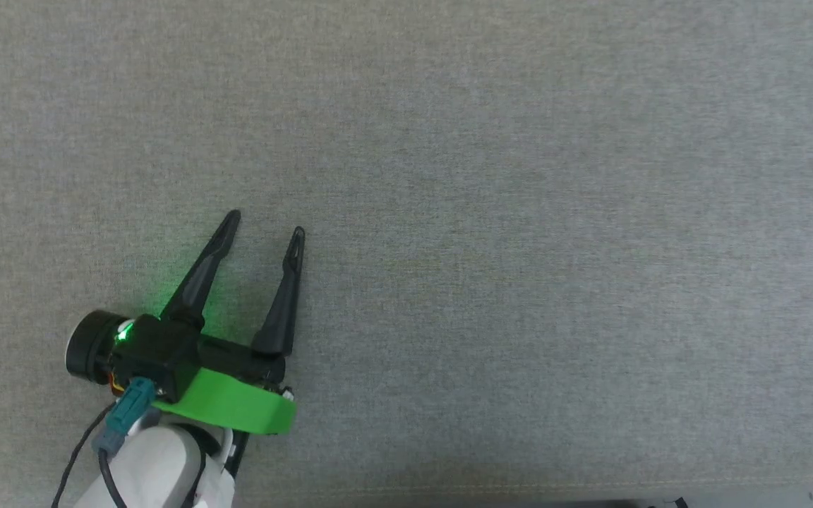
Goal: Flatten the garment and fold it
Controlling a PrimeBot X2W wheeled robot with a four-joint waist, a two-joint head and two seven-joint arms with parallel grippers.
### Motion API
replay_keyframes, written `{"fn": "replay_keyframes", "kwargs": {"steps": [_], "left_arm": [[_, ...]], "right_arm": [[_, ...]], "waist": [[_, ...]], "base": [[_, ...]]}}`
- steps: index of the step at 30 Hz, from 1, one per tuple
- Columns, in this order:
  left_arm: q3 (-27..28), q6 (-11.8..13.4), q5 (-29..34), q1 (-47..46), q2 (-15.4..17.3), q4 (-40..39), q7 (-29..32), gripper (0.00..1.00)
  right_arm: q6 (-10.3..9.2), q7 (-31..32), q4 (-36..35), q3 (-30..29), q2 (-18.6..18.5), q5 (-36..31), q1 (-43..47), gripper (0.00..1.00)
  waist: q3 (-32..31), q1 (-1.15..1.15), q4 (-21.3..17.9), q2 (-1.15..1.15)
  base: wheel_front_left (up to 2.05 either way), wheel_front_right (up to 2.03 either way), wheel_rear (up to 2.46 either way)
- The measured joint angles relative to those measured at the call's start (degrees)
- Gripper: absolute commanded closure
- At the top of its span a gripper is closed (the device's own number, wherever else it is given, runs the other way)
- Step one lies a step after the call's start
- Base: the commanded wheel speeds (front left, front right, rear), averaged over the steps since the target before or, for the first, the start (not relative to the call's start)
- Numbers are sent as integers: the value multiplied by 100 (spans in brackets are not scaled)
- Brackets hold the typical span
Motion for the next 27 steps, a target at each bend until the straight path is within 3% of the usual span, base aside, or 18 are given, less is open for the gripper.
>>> {"fn": "replay_keyframes", "kwargs": {"steps": [2,3,4,5,6,13,19,23,27], "left_arm": [[3,0,0,-26,1,5,0,0],[5,1,0,-41,1,11,0,0],[9,5,0,-46,-2,21,-1,0],[9,5,0,-48,-7,43,-2,0],[8,5,0,-51,-11,67,-2,0],[-15,5,-19,-52,-142,352,-15,0],[30,26,-99,-13,-237,590,-40,0],[67,104,-134,19,-260,686,-25,0],[145,170,-270,40,-300,742,69,0]], "right_arm": [[0,-54,91,-48,34,-151,-64,100],[0,-83,144,-73,59,-216,-83,95],[0,-122,181,-102,97,-272,-98,65],[0,-168,209,-119,144,-331,-115,45],[0,-201,226,-135,178,-374,-128,0],[0,-504,138,-9,243,-486,-265,0],[0,-972,-630,453,391,91,-500,0],[0,-1407,-1252,688,679,578,-543,0],[-1,-1795,-1747,491,1058,948,-485,0]], "waist": [[43,0,35,0],[51,0,58,0],[47,0,75,0],[30,0,84,0],[10,0,89,0],[-391,0,100,0],[-977,0,99,0],[-1460,0,101,0],[-1909,-1,122,0]], "base": [[0,0,0],[0,0,0],[0,0,0],[0,0,0],[0,0,0],[0,0,0],[0,0,0],[0,0,0],[0,0,0]]}}
